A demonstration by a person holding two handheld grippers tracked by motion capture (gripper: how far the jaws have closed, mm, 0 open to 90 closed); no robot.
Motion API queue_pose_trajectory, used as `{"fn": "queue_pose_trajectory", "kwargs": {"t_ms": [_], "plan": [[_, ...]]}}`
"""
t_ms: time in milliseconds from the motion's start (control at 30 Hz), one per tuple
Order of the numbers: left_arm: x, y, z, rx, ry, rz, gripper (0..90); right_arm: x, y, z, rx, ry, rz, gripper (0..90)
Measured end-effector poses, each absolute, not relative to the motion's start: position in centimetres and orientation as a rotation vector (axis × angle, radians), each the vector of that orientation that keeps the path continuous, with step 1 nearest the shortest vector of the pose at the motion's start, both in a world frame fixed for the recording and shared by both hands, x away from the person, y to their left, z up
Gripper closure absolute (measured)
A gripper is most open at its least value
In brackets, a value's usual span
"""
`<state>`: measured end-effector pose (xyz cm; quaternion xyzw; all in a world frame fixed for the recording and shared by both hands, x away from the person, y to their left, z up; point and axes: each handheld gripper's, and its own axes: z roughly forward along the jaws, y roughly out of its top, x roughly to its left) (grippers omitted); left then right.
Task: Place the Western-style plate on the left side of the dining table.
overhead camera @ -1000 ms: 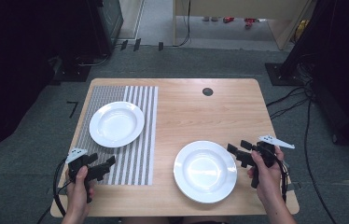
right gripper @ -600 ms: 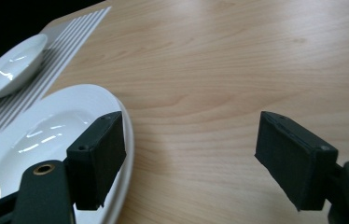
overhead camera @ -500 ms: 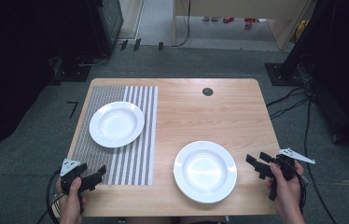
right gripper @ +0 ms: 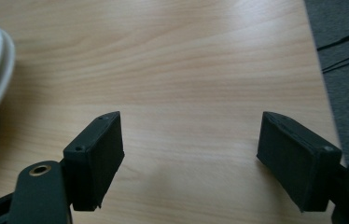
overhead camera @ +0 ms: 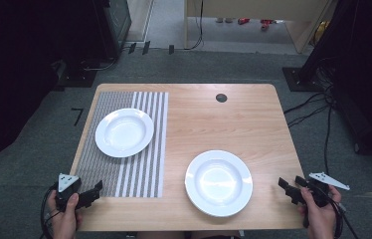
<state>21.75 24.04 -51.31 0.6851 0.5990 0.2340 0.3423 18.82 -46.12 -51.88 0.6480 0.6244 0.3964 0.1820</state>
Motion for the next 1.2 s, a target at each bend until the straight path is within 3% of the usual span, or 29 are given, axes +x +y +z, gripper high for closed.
{"fn": "queue_pose_trajectory", "kwargs": {"t_ms": [500,1200], "plan": [[21.8,23.4,-51.8,1.869,1.527,0.673,15.5,18.3,-46.0,-52.4,1.752,1.766,0.979,22.3],[21.8,23.4,-51.8,1.868,1.529,0.668,14.4,18.6,-44.5,-52.5,1.668,1.840,0.839,17.8]]}}
